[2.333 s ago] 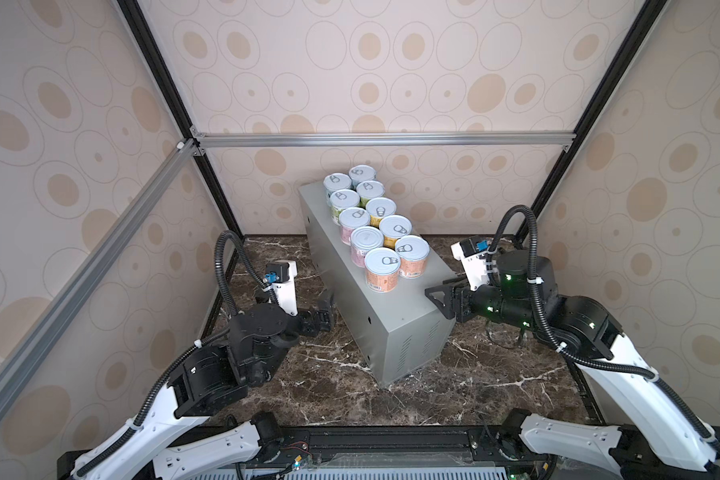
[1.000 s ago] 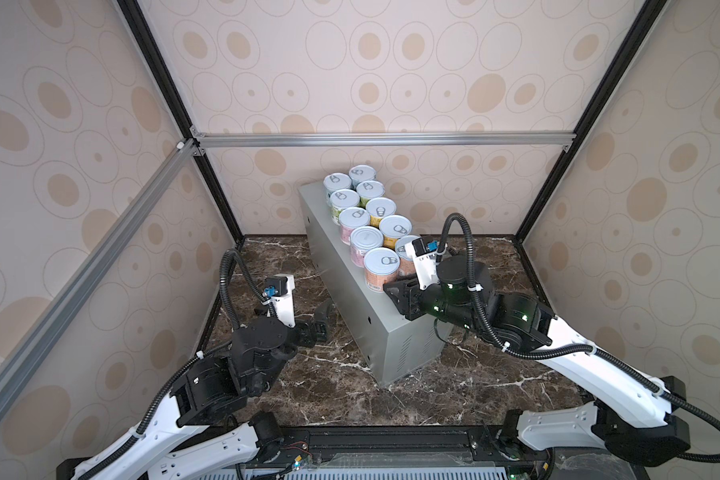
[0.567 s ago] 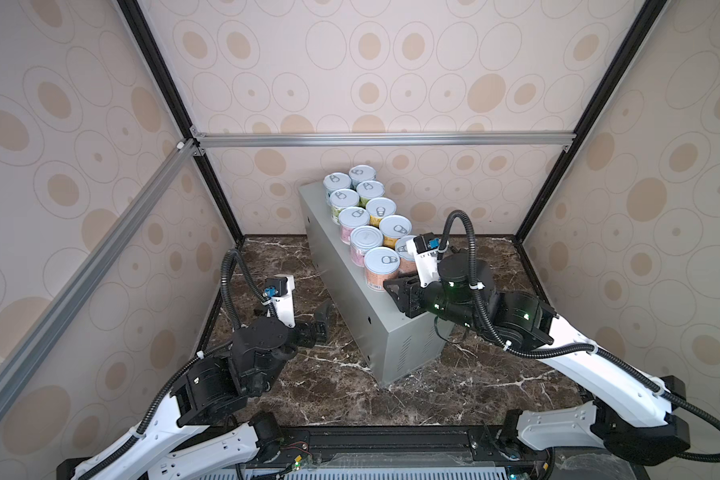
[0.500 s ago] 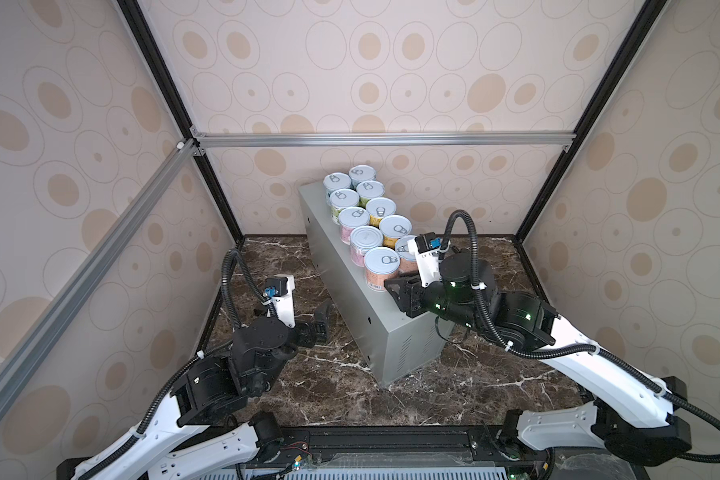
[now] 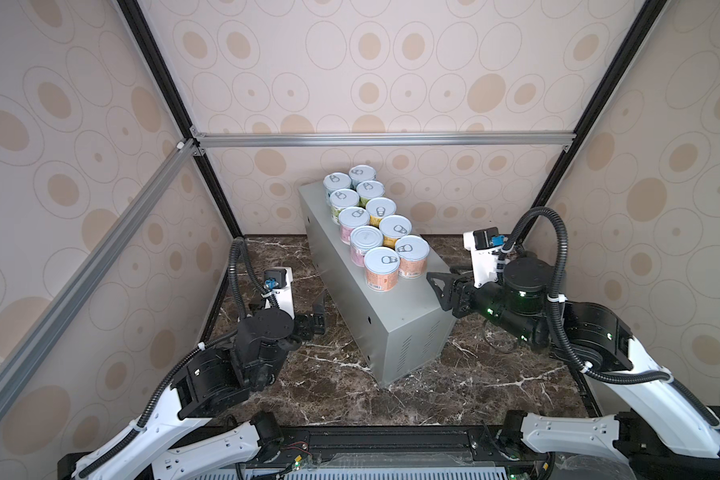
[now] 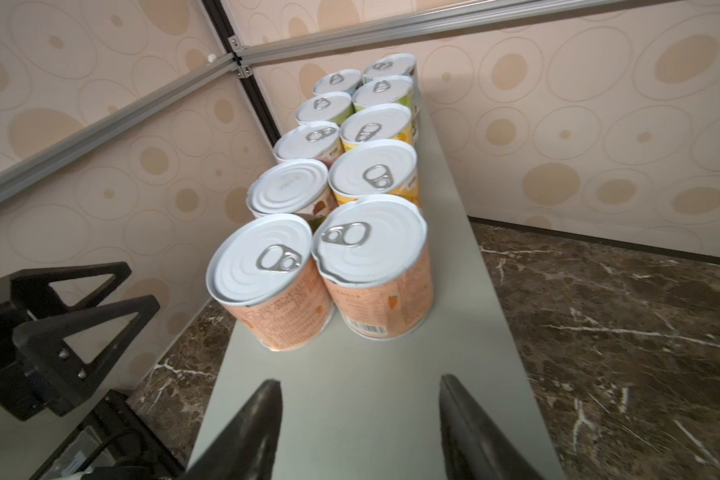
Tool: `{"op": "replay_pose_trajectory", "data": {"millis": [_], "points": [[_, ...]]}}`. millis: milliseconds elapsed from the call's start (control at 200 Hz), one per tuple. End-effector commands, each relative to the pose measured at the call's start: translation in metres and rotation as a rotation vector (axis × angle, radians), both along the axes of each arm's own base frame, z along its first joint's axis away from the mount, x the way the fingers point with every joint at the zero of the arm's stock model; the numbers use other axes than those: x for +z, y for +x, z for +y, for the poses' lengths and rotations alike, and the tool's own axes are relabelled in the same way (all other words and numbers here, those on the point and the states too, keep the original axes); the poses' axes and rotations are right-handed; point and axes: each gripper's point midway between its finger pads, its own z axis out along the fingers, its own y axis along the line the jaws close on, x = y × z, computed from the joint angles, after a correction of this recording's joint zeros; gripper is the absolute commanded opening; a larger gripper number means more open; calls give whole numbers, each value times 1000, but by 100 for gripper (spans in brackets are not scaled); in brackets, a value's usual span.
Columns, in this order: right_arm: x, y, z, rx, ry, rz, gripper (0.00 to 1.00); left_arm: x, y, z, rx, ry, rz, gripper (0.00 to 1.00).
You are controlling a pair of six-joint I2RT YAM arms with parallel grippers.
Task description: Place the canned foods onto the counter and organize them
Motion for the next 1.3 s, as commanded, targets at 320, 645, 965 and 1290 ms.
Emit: {"op": "replay_pose_trajectory", "data": {"millis": [320,645,965,1290], "points": [[-91,45,-98,-301,-39,187,62,-62,40,34,144,41,151,99],[-181,76,-152,-476,149,391,61,-145,82,85,279,-27,307,99],[-258,92,-219,-733,182,425,66,-192,112,125,432,-195,348,99],[-305,113,-259,-881,-36,370,83,-171,142,149,532,-186,45,99]]}}
